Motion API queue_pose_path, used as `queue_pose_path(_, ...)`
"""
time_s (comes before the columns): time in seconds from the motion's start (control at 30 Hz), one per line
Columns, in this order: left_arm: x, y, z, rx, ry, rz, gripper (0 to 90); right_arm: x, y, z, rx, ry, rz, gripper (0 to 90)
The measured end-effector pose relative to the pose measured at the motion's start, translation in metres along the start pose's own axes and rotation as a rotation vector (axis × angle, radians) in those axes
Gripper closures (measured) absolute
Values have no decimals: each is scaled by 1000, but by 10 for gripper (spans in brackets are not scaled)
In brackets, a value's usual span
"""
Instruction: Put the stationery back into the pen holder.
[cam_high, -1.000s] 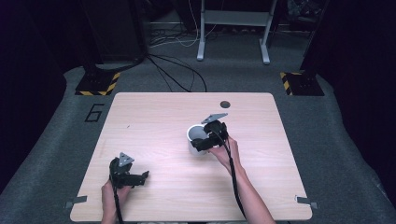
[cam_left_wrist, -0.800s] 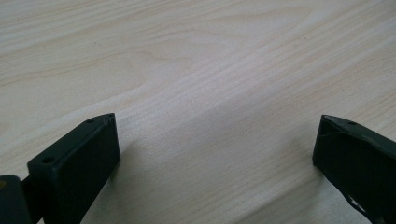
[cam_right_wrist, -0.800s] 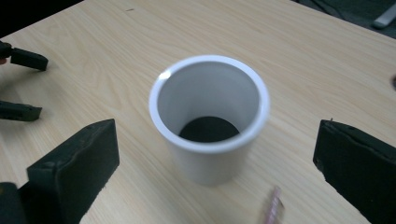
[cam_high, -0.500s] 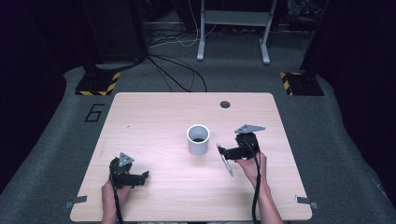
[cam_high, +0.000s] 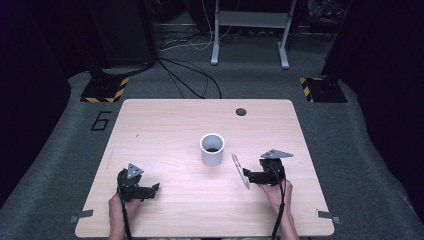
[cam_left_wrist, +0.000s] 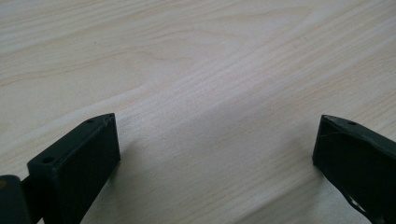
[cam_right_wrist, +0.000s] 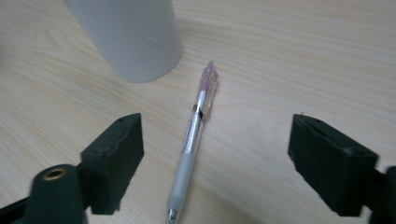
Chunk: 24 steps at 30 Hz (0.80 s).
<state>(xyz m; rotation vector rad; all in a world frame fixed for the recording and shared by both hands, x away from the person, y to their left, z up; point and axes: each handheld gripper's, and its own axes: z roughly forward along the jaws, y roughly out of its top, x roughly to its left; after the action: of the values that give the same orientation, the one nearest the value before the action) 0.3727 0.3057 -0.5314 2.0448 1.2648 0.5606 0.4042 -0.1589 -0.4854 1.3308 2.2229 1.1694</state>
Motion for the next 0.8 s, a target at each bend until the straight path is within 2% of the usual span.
queue_pose_path(0.17,0,0,0,0,-2,-6,6,9,-15,9,30,17,1,402)
queue_pose_path(0.23,0,0,0,1,-2,0,6,12,-20,11,35,14,-9,461)
queue_pose_path(0.3,0,0,0,2,1,1,6,14,-25,13,43,5,1,518)
queue_pose_path(0.53,0,0,0,3,1,1,6,20,-35,15,55,-12,-25,643)
queue_pose_path(0.6,0,0,-1,8,-4,2,6,23,-37,16,59,-25,-19,674)
queue_pose_path(0.7,1,1,-1,14,-9,9,7,23,-38,16,47,-35,-27,703)
queue_pose_path(0.8,1,1,-1,17,-10,9,7,26,-42,15,30,-41,-12,763)
